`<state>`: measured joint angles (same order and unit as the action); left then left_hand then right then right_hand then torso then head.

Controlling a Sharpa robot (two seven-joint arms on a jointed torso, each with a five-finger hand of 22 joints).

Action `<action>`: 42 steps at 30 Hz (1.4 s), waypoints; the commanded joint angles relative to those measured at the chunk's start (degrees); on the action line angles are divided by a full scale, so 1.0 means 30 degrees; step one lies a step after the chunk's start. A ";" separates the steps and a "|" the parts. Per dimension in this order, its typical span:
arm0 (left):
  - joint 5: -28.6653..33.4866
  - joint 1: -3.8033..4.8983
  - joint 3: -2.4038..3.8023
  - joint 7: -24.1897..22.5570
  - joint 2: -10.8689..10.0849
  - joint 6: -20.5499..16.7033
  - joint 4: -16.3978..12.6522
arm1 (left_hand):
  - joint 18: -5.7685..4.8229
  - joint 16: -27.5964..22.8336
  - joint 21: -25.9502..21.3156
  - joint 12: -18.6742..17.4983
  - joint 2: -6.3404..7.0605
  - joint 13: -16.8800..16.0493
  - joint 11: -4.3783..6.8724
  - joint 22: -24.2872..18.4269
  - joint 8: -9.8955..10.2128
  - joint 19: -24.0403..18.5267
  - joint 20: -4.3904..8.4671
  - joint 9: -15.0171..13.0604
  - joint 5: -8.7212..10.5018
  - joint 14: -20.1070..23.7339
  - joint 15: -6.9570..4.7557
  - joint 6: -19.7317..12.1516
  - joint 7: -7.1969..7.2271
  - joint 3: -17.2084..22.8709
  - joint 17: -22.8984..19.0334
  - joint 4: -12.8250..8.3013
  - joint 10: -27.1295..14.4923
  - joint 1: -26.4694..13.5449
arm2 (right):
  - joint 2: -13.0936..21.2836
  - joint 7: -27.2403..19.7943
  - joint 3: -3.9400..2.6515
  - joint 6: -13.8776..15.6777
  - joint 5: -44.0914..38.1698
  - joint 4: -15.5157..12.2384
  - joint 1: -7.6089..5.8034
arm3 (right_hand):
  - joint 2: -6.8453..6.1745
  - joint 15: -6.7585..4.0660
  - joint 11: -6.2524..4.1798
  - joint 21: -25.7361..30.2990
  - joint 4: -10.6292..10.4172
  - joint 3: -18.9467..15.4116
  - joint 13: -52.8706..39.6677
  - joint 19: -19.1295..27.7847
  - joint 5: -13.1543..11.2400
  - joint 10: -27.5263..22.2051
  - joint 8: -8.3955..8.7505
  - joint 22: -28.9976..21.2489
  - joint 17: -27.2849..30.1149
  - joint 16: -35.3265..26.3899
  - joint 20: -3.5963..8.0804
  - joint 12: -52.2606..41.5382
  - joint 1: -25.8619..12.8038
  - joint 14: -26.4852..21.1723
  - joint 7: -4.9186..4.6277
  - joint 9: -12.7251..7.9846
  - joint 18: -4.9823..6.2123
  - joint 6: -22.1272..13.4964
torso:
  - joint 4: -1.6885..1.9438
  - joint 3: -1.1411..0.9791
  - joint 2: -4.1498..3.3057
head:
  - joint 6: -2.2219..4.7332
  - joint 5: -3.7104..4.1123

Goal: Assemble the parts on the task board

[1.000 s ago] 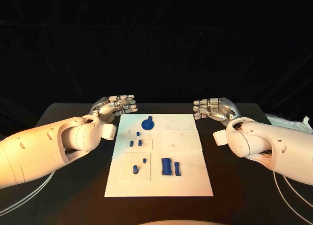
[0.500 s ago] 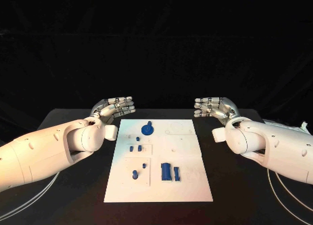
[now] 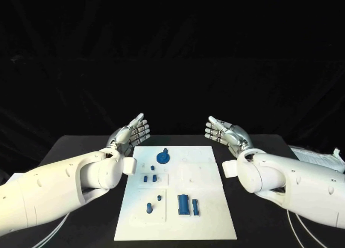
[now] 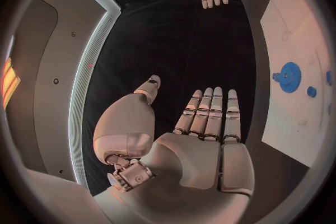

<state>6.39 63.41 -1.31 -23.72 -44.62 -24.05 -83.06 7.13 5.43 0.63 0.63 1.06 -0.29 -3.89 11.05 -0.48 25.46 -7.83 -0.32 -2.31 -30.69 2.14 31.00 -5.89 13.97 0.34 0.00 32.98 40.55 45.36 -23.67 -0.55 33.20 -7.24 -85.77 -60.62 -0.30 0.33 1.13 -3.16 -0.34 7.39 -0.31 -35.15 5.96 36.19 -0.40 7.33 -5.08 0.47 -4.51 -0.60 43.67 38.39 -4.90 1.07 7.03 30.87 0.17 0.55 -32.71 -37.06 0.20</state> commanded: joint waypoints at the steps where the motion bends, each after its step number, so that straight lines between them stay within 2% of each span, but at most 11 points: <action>1: -0.1207 -0.0336 0.0135 -0.1208 0.0005 -0.3488 -0.0791 | -0.0712 -0.1809 -0.0211 -0.0209 -0.0352 0.0096 0.1295 -0.1135 0.0159 -0.2622 0.0804 0.0107 0.0770 0.3155 -0.0712 -0.3192 0.0604 -0.1437 -0.0115 0.0001 -0.3393 -0.4172 | -0.0113 -0.1591 0.0072 0.2669 0.1786 -0.0703 0.0079 | 0.0100 -0.0108 -0.0378 0.1052 0.0114 -0.0760 0.0103 0.3643 -0.0617 -0.3746 0.0134 -0.0759 0.1694 -0.0155 0.1503 0.0201 -0.4517 -0.3974 0.1635 -0.0358 -0.0705 -0.3192 | -0.0046 -0.0148 0.0405 | 0.0659 -0.0048; 2: -0.1406 -0.0496 0.0200 -0.1384 -0.0001 -0.4177 -0.1116 | -0.0917 -0.1809 -0.0211 -0.0209 -0.0352 0.0096 0.1295 -0.1307 0.0159 -0.3010 0.0930 0.0107 0.0770 0.3630 -0.0712 -0.3670 0.1963 -0.1650 -0.0115 0.0001 -0.3908 -0.4797 | -0.0154 -0.1758 0.0113 0.3030 0.2019 -0.0960 0.0106 | 0.0100 -0.0108 -0.0378 0.1052 0.0114 -0.0853 0.0103 0.4166 -0.1986 -0.4309 0.0134 -0.0866 0.1694 -0.0155 0.1503 0.0201 -0.5166 -0.4545 0.1635 -0.0358 -0.0910 -0.3640 | -0.0051 -0.0167 0.0459 | 0.0778 -0.0057; 6: -0.1833 -0.0842 0.0340 -0.1761 -0.0014 -0.5660 -0.1814 | -0.0920 -0.1809 -0.0211 -0.0209 -0.0352 0.0096 0.1295 -0.1657 0.0159 -0.3825 0.1181 0.0107 0.0770 0.4608 -0.0712 -0.4655 0.1963 -0.2095 -0.0115 0.0001 -0.4954 -0.6092 | -0.0219 -0.2020 0.0177 0.3595 0.2383 -0.1363 0.0150 | 0.0100 -0.0108 -0.0378 0.1052 0.0114 -0.1088 0.0103 0.5293 -0.1986 -0.5454 0.0134 -0.1103 0.1694 -0.0155 0.1503 0.0201 -0.6564 -0.5774 0.1635 -0.0358 -0.0907 -0.4636 | -0.0057 -0.0185 0.0510 | 0.0893 -0.0066; 7: -0.1908 -0.0903 0.0364 -0.1827 -0.0016 -0.5920 -0.1936 | -0.2376 -0.1809 -0.0211 -0.0209 -0.0352 0.0096 0.1295 -0.1740 0.0159 -0.4017 0.1235 0.0107 0.0770 0.4842 -0.0712 -0.4891 0.1963 -0.2201 -0.0115 0.0001 -0.5207 -0.6396 | -0.0223 -0.2038 0.0181 0.3634 0.2408 -0.1390 0.0153 | 0.0100 -0.0108 -0.0378 0.1052 0.0114 -0.1120 0.0103 0.5467 -0.1986 -0.5629 0.0134 -0.2444 0.1694 -0.0155 0.1503 0.0201 -0.6777 -0.5959 0.1635 -0.0358 -0.0939 -0.4787 | -0.0057 -0.0185 0.0510 | 0.0893 -0.0066; 8: -0.1971 -0.0954 0.0385 -0.1883 -0.0018 -0.6139 -0.2039 | -0.2376 -0.1809 -0.0211 -0.0209 -0.0352 0.0096 0.1295 -0.1795 0.0159 -0.4143 0.1269 0.0107 0.0770 0.4984 -0.0712 -0.5042 0.1963 -0.2269 -0.0115 0.0001 -0.5363 -0.6589 | -0.0224 -0.2040 0.0182 0.3639 0.2412 -0.1394 0.0153 | 0.0100 -0.0108 -0.0378 0.1052 0.0114 -0.2464 0.0103 0.5722 -0.1986 -0.5893 0.0134 -0.2444 0.1694 -0.0155 0.1503 0.0201 -0.7096 -0.6238 0.1635 -0.0358 -0.2344 -0.5014 | -0.0057 -0.0185 0.0510 | 0.0893 -0.0066; 9: -0.2025 -0.0998 0.0403 -0.1931 -0.0019 -0.6327 -0.2128 | -0.2376 -0.1809 -0.0211 -0.0209 -0.0352 0.0096 0.1295 -0.1868 0.0159 -0.4302 0.2611 0.0107 0.0770 0.5186 -0.0712 -0.5238 0.1963 -0.2361 -0.0115 0.0001 -0.5582 -0.6858 | -0.0224 -0.2040 0.0182 0.3639 0.2412 -0.1394 0.0153 | 0.0100 -0.0108 -0.0378 0.1052 0.0114 -0.2464 0.0103 0.5957 -0.1986 -0.6129 0.0134 -0.2444 0.1694 -0.0155 0.1503 0.0201 -0.7384 -0.6497 0.1635 -0.0358 -0.2344 -0.5214 | -0.0057 -0.0185 0.0510 | 0.0893 -0.0066; 17: -0.2129 -0.1082 0.0437 -0.2023 -0.0022 -0.6690 -0.2298 | -0.2376 -0.1809 -0.0211 -0.0209 -0.0352 0.0096 0.1295 -0.3682 0.0159 -0.5393 0.2611 0.0107 0.0770 0.6522 -0.0712 -0.6597 0.1963 -0.2969 -0.0115 0.0001 -0.7014 -0.8619 | -0.0224 -0.2040 0.0182 0.3639 0.2412 -0.1394 0.0153 | 0.0100 -0.0108 -0.0378 0.1052 0.0114 -0.2464 0.0103 0.7488 -0.1986 -0.7710 0.0134 -0.2444 0.1694 -0.0155 0.1503 0.0201 -0.9291 -0.8168 0.1635 -0.0358 -0.2344 -0.6569 | -0.0057 -0.0185 0.0510 | 0.0893 -0.0066; 23: -0.2129 -0.1082 0.0437 -0.2023 -0.0022 -0.6690 -0.2298 | -0.2376 -0.1809 -0.0211 -0.0209 -0.0352 0.0096 0.1295 -0.3682 0.0159 -0.6064 0.2611 0.0107 0.0770 0.7348 -0.0712 -0.7415 0.1963 -0.4656 -0.0115 0.0001 -0.7896 -0.9704 | -0.0224 -0.2040 0.0182 0.3639 0.2412 -0.1394 0.0153 | 0.0100 -0.0108 -0.0378 0.1052 0.0114 -0.2464 0.0103 0.8434 -0.1986 -0.8688 0.0134 -0.2444 0.1694 -0.0155 0.1503 0.0201 -1.0457 -0.9203 0.1635 -0.0358 -0.2344 -0.7399 | -0.0057 -0.0185 0.0510 | 0.0893 -0.0066; 38: -0.2129 -0.1082 0.0437 -0.2023 -0.0022 -0.6690 -0.2298 | -0.2376 -0.1809 -0.0211 -0.0209 -0.0352 0.0096 0.1295 -0.3682 0.0159 -0.8487 0.2611 0.0107 0.0770 0.8848 -0.0712 -0.8940 0.1963 -0.4656 -0.0115 0.0001 -0.9522 -1.1648 | -0.0224 -0.2040 0.0182 0.3639 0.2412 -0.1394 0.0153 | 0.0100 -0.0108 -0.0378 0.1052 0.0114 -0.2464 0.0103 0.9933 -0.1986 -1.0248 0.0134 -0.2444 0.1694 -0.0155 0.1503 0.0201 -1.2332 -1.0881 0.1635 -0.0358 -0.2344 -0.8731 | -0.0057 -0.0185 0.0510 | 0.0893 -0.0066; 39: -0.2129 -0.1082 0.0437 -0.2023 -0.0022 -0.6690 -0.2298 | -0.2376 -0.1809 -0.0211 -0.0209 -0.0352 0.0096 0.1295 -0.3682 0.0159 -0.8487 0.2611 0.0107 0.0770 1.0231 -0.0712 -1.0333 0.1963 -0.4656 -0.0115 0.0001 -1.0994 -1.1981 | -0.0224 -0.2040 0.0182 0.3639 0.2412 -0.1394 0.0153 | 0.0100 -0.0108 -0.0378 0.1052 0.0114 -0.2464 0.0103 1.0150 -0.1986 -1.0468 0.0134 -0.2444 0.1694 -0.0155 0.1503 0.0201 -1.2587 -1.1116 0.1635 -0.0358 -0.2344 -0.8904 | -0.0057 -0.0185 0.0510 | 0.0893 -0.0066; 42: -0.2129 -0.1082 0.0437 -0.2023 -0.0022 -0.6690 -0.2298 | -0.2376 -0.1809 -0.0211 -0.0209 -0.0352 0.0096 0.1295 -0.3682 0.0159 -0.8487 0.2611 0.0107 0.0770 1.0231 -0.0712 -1.0333 0.1963 -0.4656 -0.0115 0.0001 -1.0994 -1.3517 | -0.0224 -0.2040 0.0182 0.3639 0.2412 -0.1394 0.0153 | 0.0100 -0.0108 -0.0378 0.1052 0.0114 -0.2464 0.0103 1.1715 -0.1986 -1.2063 0.0134 -0.2444 0.1694 -0.0155 0.1503 0.0201 -1.4558 -1.2795 0.1635 -0.0358 -0.2344 -1.0290 | -0.0057 -0.0185 0.0510 | 0.0893 -0.0066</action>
<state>0.68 60.14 -0.06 -28.74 -44.74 -43.91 -89.82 0.85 0.38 0.36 0.33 -0.05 -0.08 0.01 0.05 -0.39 0.20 0.01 -0.10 -0.38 -0.30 0.01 0.29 0.02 0.15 0.09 -0.01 0.31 0.48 44.74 -28.94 0.01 44.29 0.29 -89.87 -60.18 -0.01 -0.02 -0.05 -0.21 0.08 0.32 -0.08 -0.41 0.30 0.42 -0.19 0.05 -0.07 0.22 0.03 -0.38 0.71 0.64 -0.02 0.08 0.80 0.26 0.00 -0.01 -31.18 -34.37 0.00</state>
